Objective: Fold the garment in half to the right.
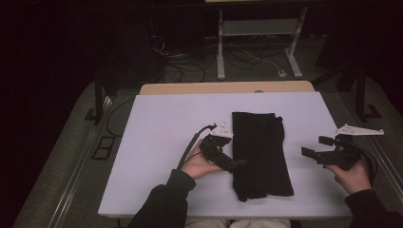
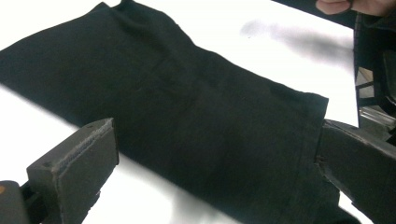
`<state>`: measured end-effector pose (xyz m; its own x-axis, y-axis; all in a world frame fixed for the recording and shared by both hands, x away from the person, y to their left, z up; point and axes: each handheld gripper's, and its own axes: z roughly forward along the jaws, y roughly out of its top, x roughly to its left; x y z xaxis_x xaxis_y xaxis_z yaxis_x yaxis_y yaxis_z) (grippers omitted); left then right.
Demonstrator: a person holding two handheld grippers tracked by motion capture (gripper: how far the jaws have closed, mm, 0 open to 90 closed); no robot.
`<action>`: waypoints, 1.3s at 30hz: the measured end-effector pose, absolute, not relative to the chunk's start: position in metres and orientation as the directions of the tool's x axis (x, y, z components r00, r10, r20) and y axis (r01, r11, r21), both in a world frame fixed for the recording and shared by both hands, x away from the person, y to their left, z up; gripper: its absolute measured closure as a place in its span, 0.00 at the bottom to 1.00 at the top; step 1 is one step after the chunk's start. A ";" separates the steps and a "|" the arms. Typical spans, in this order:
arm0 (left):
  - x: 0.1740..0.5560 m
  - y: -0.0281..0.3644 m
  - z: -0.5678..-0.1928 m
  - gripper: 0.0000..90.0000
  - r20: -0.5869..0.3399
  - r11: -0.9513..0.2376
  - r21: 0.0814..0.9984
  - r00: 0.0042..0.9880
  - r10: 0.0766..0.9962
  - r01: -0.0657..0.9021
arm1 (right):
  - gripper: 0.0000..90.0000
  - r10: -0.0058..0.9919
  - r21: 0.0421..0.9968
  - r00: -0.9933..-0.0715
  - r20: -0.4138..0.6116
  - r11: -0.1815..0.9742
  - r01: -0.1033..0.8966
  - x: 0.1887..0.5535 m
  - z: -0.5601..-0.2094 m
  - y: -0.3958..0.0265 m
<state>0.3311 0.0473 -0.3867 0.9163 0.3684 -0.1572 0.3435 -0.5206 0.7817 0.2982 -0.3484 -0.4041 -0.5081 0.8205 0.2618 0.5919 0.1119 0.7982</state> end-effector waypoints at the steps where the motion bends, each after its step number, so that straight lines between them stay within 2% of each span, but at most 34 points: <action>1: 0.331 0.050 -0.387 0.00 -0.157 -0.518 0.783 0.914 0.374 0.346 | 0.00 0.820 0.798 -0.509 0.261 0.113 0.592 0.297 -0.404 -0.348; 39: 0.322 0.160 -0.394 0.00 -0.151 -0.390 0.820 0.815 0.560 0.420 | 0.00 0.812 0.798 -0.537 0.229 0.159 0.581 0.276 -0.413 -0.348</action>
